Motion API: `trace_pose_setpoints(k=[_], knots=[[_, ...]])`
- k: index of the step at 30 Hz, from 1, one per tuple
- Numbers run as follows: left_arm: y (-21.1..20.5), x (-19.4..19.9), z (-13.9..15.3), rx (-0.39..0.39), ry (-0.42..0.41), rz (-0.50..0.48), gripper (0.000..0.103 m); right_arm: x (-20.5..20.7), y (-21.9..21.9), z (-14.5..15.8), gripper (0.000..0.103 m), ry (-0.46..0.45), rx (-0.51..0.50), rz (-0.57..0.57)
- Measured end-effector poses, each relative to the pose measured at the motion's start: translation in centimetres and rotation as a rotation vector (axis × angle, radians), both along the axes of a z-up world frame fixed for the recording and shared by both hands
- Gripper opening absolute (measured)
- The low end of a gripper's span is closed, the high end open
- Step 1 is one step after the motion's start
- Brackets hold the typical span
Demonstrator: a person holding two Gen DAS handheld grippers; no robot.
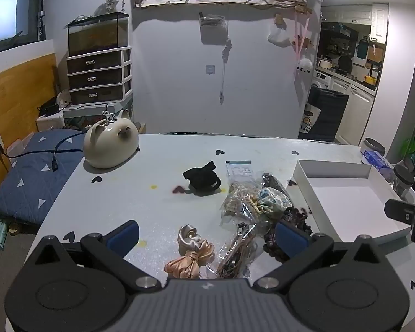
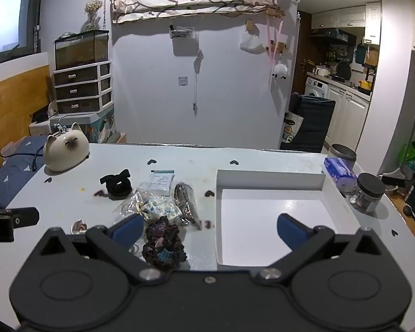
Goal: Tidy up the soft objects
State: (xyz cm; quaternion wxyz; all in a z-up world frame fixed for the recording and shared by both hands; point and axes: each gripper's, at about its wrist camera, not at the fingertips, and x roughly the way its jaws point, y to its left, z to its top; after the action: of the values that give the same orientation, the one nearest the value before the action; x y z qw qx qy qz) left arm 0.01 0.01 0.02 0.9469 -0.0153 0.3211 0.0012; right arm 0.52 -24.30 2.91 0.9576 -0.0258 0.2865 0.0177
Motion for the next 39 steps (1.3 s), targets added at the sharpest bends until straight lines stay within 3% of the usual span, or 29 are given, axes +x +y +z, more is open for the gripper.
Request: trace_pose_setpoints(k=[39], knots=[[0.0,0.05,-0.02,0.0,0.005,0.001,0.103,0.81,0.26,-0.25,0.103,0.008,-0.001,0.001]])
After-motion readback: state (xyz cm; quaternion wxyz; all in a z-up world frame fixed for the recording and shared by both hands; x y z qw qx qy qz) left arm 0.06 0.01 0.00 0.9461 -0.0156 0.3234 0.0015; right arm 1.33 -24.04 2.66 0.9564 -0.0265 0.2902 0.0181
